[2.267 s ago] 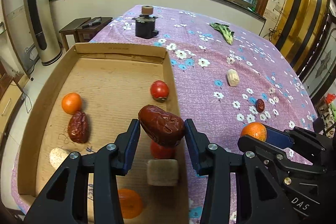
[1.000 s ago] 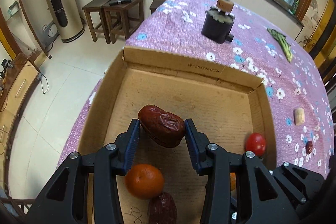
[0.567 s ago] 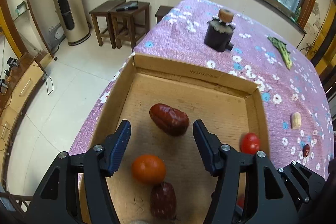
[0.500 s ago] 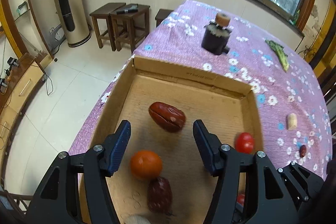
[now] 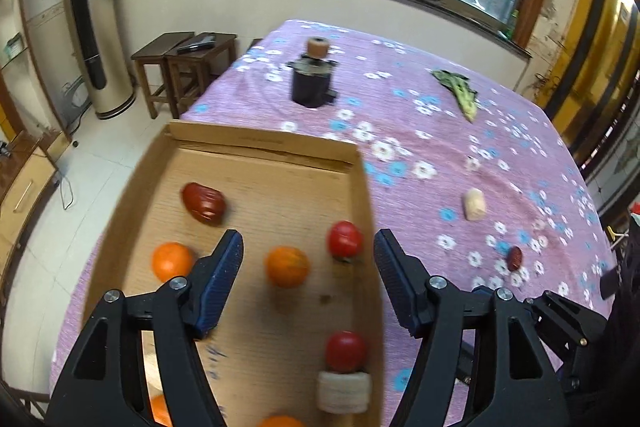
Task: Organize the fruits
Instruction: 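Grasp the pale yam piece with the left gripper while the right gripper grasps a small date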
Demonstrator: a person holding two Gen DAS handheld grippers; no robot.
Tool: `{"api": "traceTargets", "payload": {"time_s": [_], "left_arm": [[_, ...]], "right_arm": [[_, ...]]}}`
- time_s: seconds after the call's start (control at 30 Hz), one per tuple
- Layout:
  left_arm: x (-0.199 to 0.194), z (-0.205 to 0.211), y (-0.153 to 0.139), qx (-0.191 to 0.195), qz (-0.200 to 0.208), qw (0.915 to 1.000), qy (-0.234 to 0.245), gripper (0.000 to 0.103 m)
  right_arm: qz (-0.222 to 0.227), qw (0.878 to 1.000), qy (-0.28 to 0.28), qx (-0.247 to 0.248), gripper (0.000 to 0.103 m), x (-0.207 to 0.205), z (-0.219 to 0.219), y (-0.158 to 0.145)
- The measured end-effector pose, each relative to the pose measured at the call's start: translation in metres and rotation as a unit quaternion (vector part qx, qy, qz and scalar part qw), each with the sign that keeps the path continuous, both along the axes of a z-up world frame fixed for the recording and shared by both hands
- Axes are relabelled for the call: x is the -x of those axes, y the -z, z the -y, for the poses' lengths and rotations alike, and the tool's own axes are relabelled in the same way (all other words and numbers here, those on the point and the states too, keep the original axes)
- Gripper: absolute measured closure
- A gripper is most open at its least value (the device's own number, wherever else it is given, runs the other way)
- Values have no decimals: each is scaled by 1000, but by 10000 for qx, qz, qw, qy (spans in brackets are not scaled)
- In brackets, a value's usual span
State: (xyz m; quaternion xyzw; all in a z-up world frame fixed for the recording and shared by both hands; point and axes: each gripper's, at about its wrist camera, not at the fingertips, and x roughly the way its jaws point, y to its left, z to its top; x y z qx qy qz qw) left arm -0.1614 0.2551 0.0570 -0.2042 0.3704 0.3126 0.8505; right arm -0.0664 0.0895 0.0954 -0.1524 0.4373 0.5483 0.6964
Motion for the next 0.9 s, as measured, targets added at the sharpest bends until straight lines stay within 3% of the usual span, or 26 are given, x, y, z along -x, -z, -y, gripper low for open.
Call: {"api": "traceTargets", "payload": {"time_s": [0.47,0.9], "left_arm": [[-31,43,-5,27,-2,9990,447,36],[-76,62,12,203,-165,9969,748,36]], "right_arm": [[-67,9968,795,101,48,-51,75,10],[-27,9913,1303,189,48,-89,104,24]]}}
